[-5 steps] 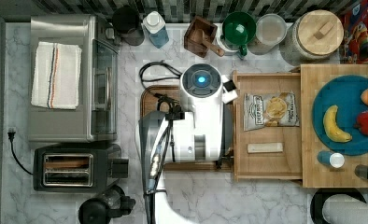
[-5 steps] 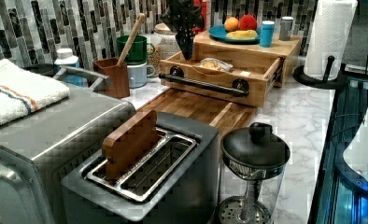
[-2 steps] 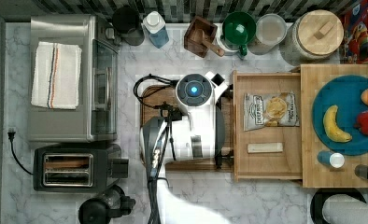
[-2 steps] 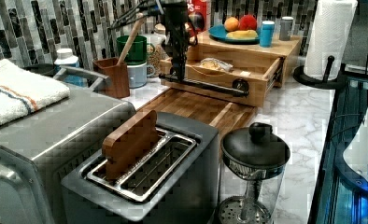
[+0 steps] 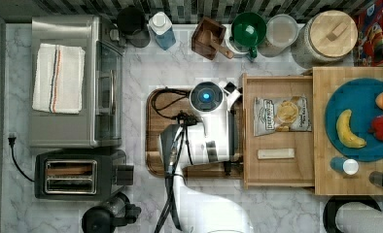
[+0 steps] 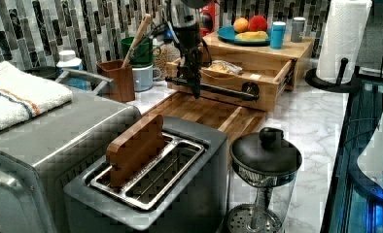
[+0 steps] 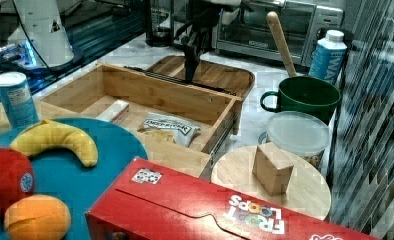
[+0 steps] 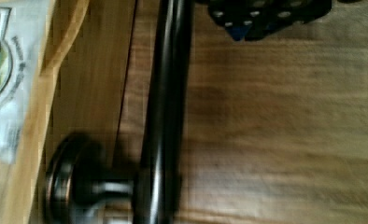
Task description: Close the drawer.
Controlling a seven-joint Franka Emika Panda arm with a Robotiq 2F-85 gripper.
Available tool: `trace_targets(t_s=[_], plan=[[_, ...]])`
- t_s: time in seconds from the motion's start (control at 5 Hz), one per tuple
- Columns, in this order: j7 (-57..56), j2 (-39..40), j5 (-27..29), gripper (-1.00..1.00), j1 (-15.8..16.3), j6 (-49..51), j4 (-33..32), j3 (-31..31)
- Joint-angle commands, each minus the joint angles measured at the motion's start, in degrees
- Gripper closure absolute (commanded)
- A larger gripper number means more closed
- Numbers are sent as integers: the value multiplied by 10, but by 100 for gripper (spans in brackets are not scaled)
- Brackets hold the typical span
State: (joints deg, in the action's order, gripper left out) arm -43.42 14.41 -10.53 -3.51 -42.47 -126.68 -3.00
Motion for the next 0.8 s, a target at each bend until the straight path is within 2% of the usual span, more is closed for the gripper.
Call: trace_targets(t_s=[0.2,0.4,0.8], plan=[[-70,-34,-27,100,-27,-17,-16,11],[-96,-26,-24,100,-50,-59,-15,25],[-179,-24,0,100,-92,-77,-3,68]])
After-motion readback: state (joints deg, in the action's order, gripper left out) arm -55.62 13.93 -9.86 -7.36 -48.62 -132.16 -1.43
